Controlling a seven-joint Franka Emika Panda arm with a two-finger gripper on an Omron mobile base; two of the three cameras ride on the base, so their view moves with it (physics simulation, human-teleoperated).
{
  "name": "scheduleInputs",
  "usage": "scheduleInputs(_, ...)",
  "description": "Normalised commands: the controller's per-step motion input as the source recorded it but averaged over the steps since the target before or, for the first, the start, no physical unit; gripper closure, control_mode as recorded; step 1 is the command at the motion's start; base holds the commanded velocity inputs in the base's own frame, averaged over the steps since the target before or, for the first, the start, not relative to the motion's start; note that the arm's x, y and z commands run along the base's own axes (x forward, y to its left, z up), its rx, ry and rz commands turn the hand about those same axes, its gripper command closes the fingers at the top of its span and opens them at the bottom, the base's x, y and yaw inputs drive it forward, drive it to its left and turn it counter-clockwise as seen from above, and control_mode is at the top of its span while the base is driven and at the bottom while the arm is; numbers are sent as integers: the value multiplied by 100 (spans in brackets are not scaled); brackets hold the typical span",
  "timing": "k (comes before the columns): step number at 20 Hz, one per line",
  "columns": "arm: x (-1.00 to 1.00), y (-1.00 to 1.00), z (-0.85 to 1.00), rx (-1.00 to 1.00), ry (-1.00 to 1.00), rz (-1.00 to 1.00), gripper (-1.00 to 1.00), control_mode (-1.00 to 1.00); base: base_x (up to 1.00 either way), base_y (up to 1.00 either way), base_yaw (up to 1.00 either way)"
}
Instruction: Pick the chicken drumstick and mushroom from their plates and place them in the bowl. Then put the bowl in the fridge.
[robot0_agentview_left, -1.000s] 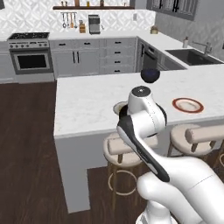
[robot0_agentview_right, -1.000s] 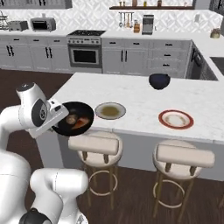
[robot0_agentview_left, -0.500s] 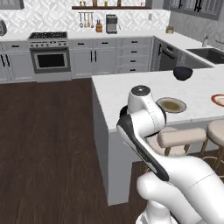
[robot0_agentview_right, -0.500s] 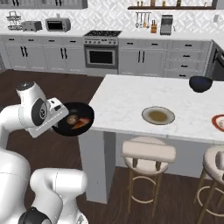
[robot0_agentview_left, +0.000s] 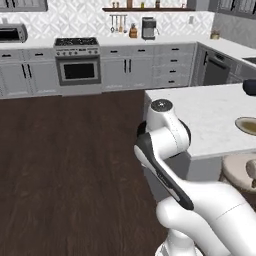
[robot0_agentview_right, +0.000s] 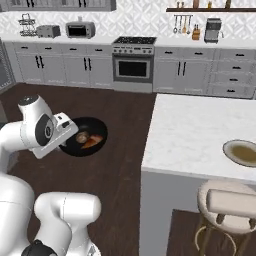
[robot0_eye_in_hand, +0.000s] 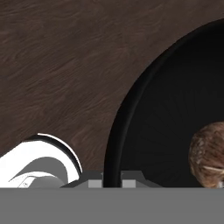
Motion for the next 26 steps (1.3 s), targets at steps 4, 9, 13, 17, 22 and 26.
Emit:
scheduleInputs(4, 0, 0, 0, 0, 0, 0, 100, 100, 100, 100, 0)
scheduleInputs(9, 0, 0, 0, 0, 0, 0, 100, 100, 100, 100, -1)
scheduleInputs(13, 0, 0, 0, 0, 0, 0, 100, 100, 100, 100, -10)
scheduleInputs(17, 0, 0, 0, 0, 0, 0, 100, 100, 100, 100, -3)
scheduleInputs(22, 0, 0, 0, 0, 0, 0, 100, 100, 100, 98, 0)
scheduleInputs(26, 0, 0, 0, 0, 0, 0, 100, 100, 100, 48, 14)
